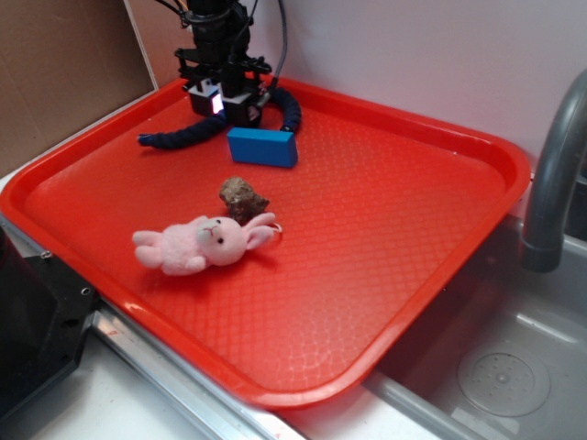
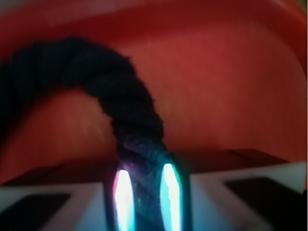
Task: Grab the blue rope.
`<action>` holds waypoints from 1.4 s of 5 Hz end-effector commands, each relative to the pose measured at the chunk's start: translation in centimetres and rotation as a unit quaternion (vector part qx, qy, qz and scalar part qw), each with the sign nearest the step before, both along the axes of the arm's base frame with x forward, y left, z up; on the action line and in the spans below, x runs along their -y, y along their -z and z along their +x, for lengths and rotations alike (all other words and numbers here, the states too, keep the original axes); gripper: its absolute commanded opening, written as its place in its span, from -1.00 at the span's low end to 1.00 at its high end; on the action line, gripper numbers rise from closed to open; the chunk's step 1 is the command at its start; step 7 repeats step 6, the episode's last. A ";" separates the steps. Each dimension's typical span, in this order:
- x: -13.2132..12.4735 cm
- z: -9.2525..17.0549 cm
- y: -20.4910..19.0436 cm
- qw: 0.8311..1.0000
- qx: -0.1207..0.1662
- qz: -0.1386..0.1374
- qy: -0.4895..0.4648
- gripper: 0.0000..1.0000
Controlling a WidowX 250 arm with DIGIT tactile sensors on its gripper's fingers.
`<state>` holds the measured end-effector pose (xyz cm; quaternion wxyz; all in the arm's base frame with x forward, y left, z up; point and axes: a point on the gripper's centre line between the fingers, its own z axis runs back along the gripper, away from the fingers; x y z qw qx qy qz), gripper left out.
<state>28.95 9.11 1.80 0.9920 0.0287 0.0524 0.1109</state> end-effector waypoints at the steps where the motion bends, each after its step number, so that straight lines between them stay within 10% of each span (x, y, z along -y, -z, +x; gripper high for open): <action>1: 0.4 -2.0 -9.6 0.998 0.056 0.007 -0.011 -1.00; 4: 5.4 -11.2 -18.3 0.987 0.133 -0.022 -0.090 -1.00; 7: 9.4 -11.2 -17.6 0.986 0.164 0.023 0.002 -1.00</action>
